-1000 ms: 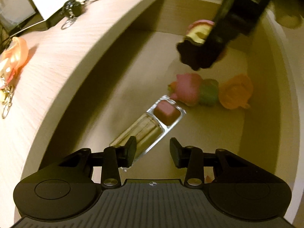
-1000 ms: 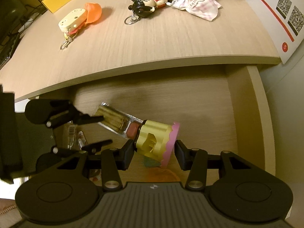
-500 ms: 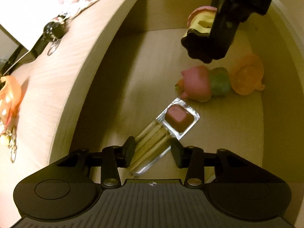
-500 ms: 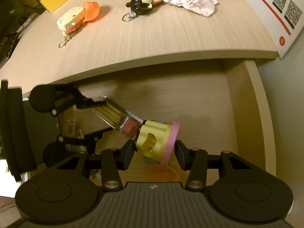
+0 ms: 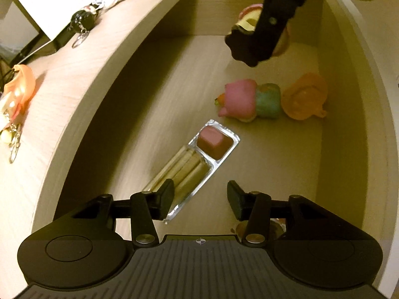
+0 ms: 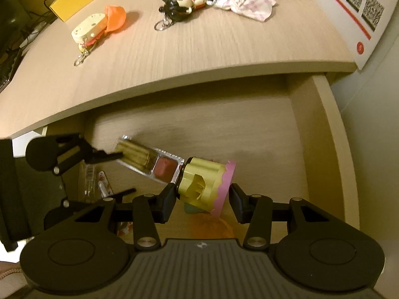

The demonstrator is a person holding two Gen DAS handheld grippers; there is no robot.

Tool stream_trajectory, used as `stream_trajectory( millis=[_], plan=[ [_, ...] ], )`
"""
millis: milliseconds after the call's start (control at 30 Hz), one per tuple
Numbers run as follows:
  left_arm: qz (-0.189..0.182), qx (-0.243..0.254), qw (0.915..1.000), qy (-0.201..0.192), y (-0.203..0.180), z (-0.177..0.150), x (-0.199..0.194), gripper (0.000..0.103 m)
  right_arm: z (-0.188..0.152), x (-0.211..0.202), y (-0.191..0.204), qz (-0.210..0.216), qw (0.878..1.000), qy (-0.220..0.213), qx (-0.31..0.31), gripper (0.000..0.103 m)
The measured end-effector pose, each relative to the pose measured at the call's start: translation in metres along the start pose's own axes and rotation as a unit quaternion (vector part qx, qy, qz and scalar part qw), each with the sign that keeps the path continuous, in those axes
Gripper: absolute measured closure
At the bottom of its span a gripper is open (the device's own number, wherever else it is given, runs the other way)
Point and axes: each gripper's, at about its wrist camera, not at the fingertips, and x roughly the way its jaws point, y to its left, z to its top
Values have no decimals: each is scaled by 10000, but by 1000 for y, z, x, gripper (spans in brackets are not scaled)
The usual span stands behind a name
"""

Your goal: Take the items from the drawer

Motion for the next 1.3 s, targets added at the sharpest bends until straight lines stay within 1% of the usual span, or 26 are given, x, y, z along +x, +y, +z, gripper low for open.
stream_trajectory(
  millis=[133, 167, 267, 333, 433, 633, 667, 700, 833, 867, 900, 1000, 1033, 1067, 1167, 1233, 1300],
  plan=[
    [49, 20, 10000, -21, -4, -3, 1, 52, 0, -5, -2, -64, 9999, -89, -46, 57],
    [54, 47, 10000, -30, -13, -6, 19, 52, -1, -6, -3, -83, 9999, -103, -67, 57],
    [90, 278, 9996, -40, -16, -3, 18, 52, -2, -4, -5, -112, 9999, -82, -64, 57],
    [80, 321, 9994, -70, -14, 0, 16, 56, -5, -3, -9, -113, 9999, -46, -36, 57],
    [43, 323, 9994, -86, -9, 4, 15, 56, -9, -2, -13, -113, 9999, 0, -10, 57],
    [123, 460, 9989, -34, 1, 10, 26, 56, -9, -1, -16, -143, 9999, 12, -2, 57],
    [132, 481, 9988, -24, 2, 11, 26, 59, -9, -1, -17, -142, 9999, 7, 3, 57],
    [110, 531, 9985, -36, 3, 11, 26, 60, -8, -1, -17, -143, 9999, 5, 5, 57],
    [43, 721, 9974, -34, 2, 11, 22, 58, -6, 2, -16, -147, 9999, 15, -4, 57],
    [18, 682, 9977, -26, 2, 10, 21, 58, -6, 3, -17, -143, 9999, 24, -7, 57],
    [-48, 538, 9985, -9, 5, 10, 19, 59, -6, 4, -16, -141, 9999, 35, -11, 57],
    [-470, -171, 9987, -30, 13, 8, 10, 58, -7, 4, -16, -106, 9999, 58, -43, 57],
    [-568, -387, 9976, -70, 12, 6, 6, 58, -7, 5, -16, -93, 9999, 65, -48, 57],
    [-614, -497, 9968, -96, 11, 5, 4, 58, -8, 5, -17, -86, 9999, 74, -47, 57],
    [-761, -637, 9949, -183, 3, 8, 4, 58, -8, 7, -16, -86, 9999, 102, -52, 57],
    [-936, -714, 9928, -212, 1, 8, 5, 58, -9, 7, -15, -82, 9999, 112, -90, 57],
    [-1043, -753, 9915, -215, -4, 10, 5, 60, -9, 7, -14, -80, 9998, 110, -131, 57]
  ],
)
